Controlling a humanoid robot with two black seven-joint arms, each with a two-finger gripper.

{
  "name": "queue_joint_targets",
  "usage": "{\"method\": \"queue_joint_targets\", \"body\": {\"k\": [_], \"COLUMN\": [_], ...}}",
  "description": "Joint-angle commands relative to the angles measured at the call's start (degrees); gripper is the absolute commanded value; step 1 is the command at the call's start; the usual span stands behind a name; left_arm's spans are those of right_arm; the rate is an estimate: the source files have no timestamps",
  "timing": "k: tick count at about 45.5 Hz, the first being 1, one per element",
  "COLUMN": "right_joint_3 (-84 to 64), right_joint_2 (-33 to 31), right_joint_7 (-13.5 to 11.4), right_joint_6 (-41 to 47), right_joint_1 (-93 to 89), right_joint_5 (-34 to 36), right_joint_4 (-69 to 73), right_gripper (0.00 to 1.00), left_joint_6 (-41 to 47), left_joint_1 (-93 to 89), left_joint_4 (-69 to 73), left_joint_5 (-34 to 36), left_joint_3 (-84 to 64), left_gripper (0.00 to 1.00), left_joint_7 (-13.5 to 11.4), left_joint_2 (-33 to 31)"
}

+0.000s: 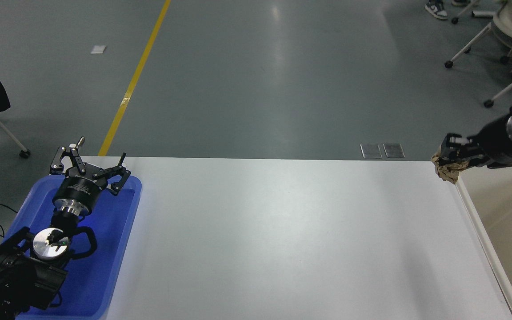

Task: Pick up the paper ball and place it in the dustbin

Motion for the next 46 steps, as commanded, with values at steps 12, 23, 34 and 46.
{"method": "queue_joint_targets", "body": {"k": [12, 23, 34, 46], "right_joint_3": [-3.19, -3.1, 2.51, 25.71], "right_joint_2": [-0.9, -2.39, -5.37, -6.96], "right_joint_7": [-0.21, -0.21, -0.13, -0.04], "right_joint_6": [3.22, -5.12, -11.9, -20.07], "right_joint_1": [7.76, 0.39, -16.74, -41.09], "right_joint_5": [-0.1, -0.19, 0.17, -0.01], "right_joint_4": [0.7, -3.16, -18.19, -32.87], "right_gripper": [0.0, 0.0, 0.0, 0.0], "left_joint_6": [-0.01, -0.01, -0.01, -0.01], "left_joint_1": [0.02, 0.02, 0.02, 0.02], "left_joint_4": [-0.06, -0.06, 0.02, -0.06], "left_joint_5": [0.0, 0.0, 0.0, 0.0], "left_joint_3": [0.0, 0.0, 0.0, 0.0], "left_gripper": [1.0, 1.0, 1.0, 1.0], "left_joint_7": [0.0, 0.0, -0.08, -0.08], "left_joint_2": [0.02, 0.02, 0.02, 0.02]}}
